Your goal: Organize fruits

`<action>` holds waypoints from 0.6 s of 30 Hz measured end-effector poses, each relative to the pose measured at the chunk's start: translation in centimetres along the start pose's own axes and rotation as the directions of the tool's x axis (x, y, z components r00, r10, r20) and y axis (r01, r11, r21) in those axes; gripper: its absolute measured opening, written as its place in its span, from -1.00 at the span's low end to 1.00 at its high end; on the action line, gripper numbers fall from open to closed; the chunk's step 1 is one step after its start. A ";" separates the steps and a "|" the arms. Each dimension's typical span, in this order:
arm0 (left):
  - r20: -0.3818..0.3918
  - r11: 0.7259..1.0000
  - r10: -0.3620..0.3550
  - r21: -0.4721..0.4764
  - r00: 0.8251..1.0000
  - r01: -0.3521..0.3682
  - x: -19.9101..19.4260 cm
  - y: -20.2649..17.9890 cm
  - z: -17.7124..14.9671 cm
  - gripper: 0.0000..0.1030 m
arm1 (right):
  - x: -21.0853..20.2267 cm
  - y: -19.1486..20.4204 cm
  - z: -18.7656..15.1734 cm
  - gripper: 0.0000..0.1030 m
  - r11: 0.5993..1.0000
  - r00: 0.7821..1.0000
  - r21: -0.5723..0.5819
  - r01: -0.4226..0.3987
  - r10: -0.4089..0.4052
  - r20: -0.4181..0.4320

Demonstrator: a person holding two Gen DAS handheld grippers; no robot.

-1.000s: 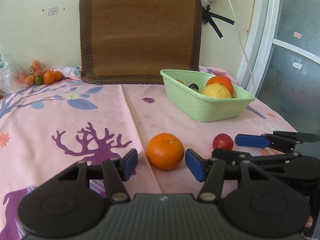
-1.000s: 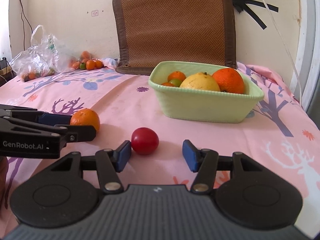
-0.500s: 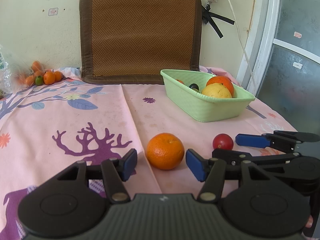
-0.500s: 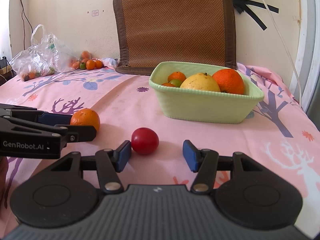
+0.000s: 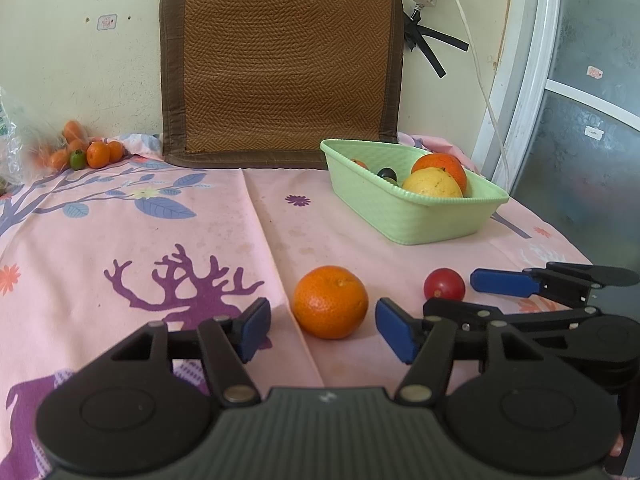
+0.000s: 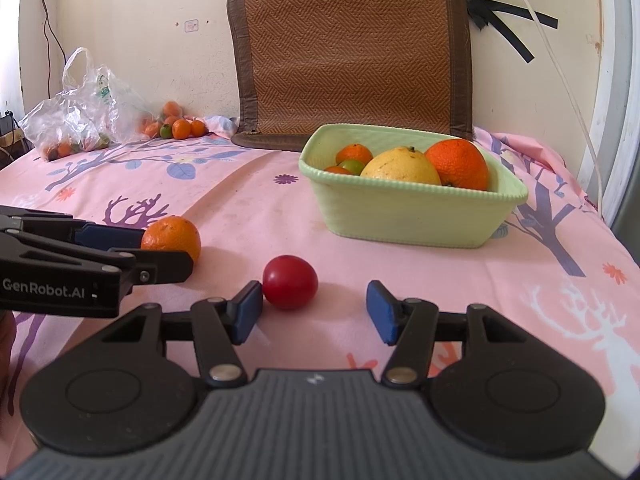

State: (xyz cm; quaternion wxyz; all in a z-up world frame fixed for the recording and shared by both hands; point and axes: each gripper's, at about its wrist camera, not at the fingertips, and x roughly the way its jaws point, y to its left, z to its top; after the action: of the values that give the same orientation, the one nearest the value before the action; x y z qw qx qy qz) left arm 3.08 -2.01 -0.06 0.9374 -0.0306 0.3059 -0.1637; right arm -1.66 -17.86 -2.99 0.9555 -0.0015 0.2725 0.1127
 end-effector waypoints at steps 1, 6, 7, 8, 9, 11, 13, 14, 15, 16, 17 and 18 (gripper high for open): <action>0.000 1.000 -0.001 -0.001 1.000 0.001 0.0 0.0 0.0 0.17 | 0.0 0.0 0.0 0.16 1.000 1.000 -0.001 0.000 0.000 0.000; 0.003 1.000 -0.008 -0.009 1.000 0.009 -0.2 0.2 0.0 0.18 | -0.2 0.0 -0.2 0.16 1.000 1.000 0.001 0.002 -0.002 0.001; 0.003 1.000 -0.010 -0.011 1.000 0.010 -0.2 0.1 0.0 0.18 | -0.2 0.0 -0.2 0.16 1.000 1.000 0.003 0.003 -0.003 0.002; 0.003 1.000 -0.010 -0.012 1.000 0.010 -0.2 0.1 0.0 0.18 | -0.3 0.1 -0.3 0.16 1.000 1.000 0.004 0.005 -0.005 0.002; 0.003 1.000 -0.011 -0.013 1.000 0.011 -0.2 0.1 0.0 0.18 | -0.3 0.1 -0.3 0.16 1.000 1.000 0.004 0.006 -0.006 0.003; 0.003 1.000 -0.012 -0.014 1.000 0.012 -0.2 0.1 0.0 0.19 | -0.5 0.1 -0.5 0.16 1.000 1.000 0.009 0.009 -0.009 0.005; 0.004 1.000 -0.011 -0.013 1.000 0.011 -0.2 0.1 0.0 0.20 | -0.7 0.2 -0.6 0.17 1.000 1.000 0.014 0.014 -0.014 0.007; 0.004 1.000 -0.011 -0.012 1.000 0.011 -0.2 0.2 0.0 0.20 | -0.7 0.2 -0.7 0.17 1.000 1.000 0.015 0.016 -0.016 0.007; 0.005 1.000 -0.010 -0.011 1.000 0.010 -0.3 0.1 0.0 0.21 | -0.8 0.3 -0.7 0.17 1.000 1.000 0.017 0.019 -0.019 0.007; 0.006 1.000 -0.009 -0.011 1.000 0.009 -0.3 0.1 0.0 0.21 | -0.8 0.3 -0.8 0.17 1.000 1.000 0.019 0.022 -0.022 0.007; 0.007 1.000 -0.009 -0.011 1.000 0.009 -0.3 0.2 -0.1 0.22 | -0.9 0.3 -0.8 0.17 0.999 1.000 0.022 0.025 -0.025 0.007; 0.008 1.000 -0.007 -0.012 1.000 0.007 -0.3 0.2 -0.1 0.23 | -0.9 0.3 -0.9 0.17 0.999 1.000 0.025 0.028 -0.028 0.007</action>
State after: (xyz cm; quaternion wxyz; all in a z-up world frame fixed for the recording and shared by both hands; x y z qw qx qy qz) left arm 2.85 -1.72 0.04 0.9379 -0.0382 0.3029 -0.1649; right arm -2.95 -17.87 -3.25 0.9580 0.0071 0.2703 0.0960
